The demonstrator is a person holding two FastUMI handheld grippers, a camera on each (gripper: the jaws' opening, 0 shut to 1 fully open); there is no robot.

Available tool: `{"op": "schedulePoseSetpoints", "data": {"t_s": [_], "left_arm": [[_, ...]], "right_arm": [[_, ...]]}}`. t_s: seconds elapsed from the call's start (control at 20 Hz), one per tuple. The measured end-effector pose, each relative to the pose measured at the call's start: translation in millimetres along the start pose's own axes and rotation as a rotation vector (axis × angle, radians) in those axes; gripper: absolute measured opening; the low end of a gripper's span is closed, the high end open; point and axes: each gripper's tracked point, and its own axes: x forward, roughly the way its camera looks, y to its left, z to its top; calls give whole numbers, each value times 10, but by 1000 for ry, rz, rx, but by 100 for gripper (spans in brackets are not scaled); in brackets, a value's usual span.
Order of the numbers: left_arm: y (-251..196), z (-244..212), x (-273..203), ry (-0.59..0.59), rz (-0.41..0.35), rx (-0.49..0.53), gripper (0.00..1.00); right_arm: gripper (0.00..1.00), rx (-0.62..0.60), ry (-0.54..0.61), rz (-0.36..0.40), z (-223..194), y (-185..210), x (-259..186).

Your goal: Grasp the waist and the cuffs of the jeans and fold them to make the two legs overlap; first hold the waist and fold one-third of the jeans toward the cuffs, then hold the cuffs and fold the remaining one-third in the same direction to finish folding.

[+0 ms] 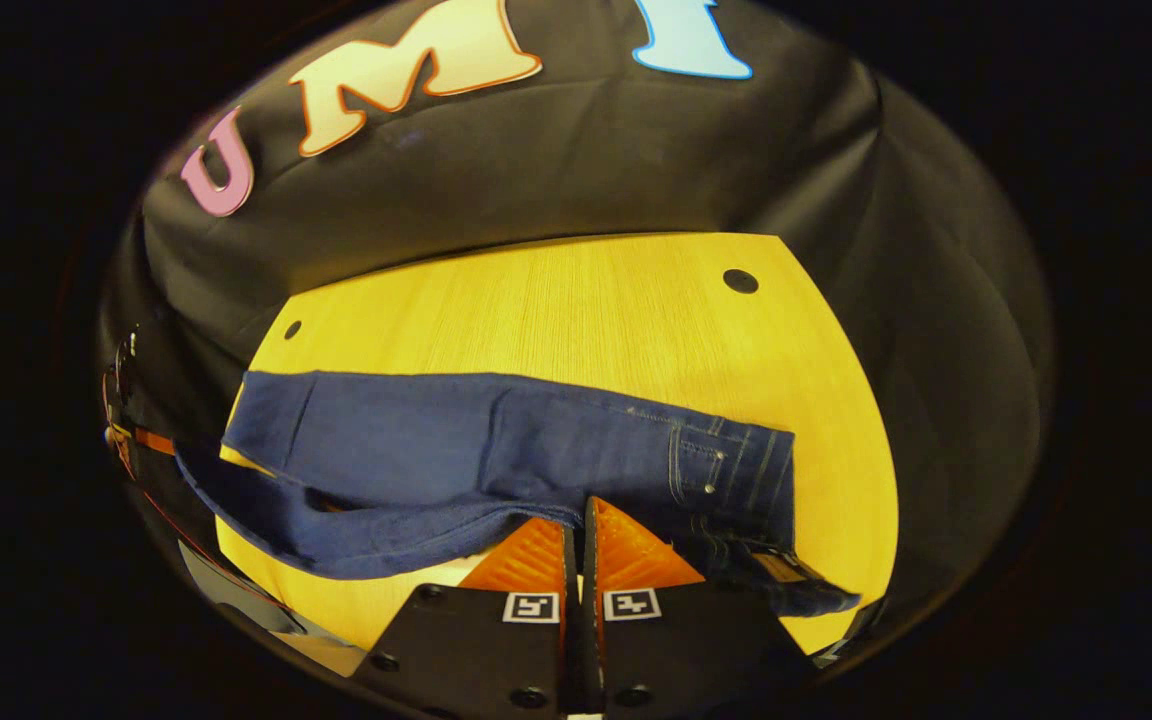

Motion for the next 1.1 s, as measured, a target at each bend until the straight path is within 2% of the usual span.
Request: {"op": "schedulePoseSetpoints", "data": {"t_s": [0.15,0.2,0.3,0.4,0.55,0.6,0.85,0.95,1.0,1.05,1.1], "left_arm": [[-50,295,143,45,22,-31,0],[-43,398,215,54,30,-38,0],[7,554,365,57,74,-35,0],[-36,759,447,50,108,-12,0],[-57,862,722,51,125,-2,0],[-43,901,792,55,141,8,0],[-22,1000,1124,85,174,20,0],[-25,1047,1177,75,175,24,0],[-35,1048,1175,71,174,23,0],[-42,1037,1170,65,172,21,0],[-48,1055,1155,49,171,27,0]], "right_arm": [[0,41,13,17,177,-56,356],[2,58,18,20,239,-60,477],[0,93,24,25,318,-54,715],[2,106,32,16,332,-59,955],[0,86,55,-5,256,-74,1263],[2,85,65,-9,229,-87,1335],[0,82,84,-6,181,-87,1494],[6,90,78,4,193,-90,1500],[5,111,61,11,222,-86,1489],[14,129,50,17,239,-98,1468],[14,150,40,16,248,-118,1438]]}}
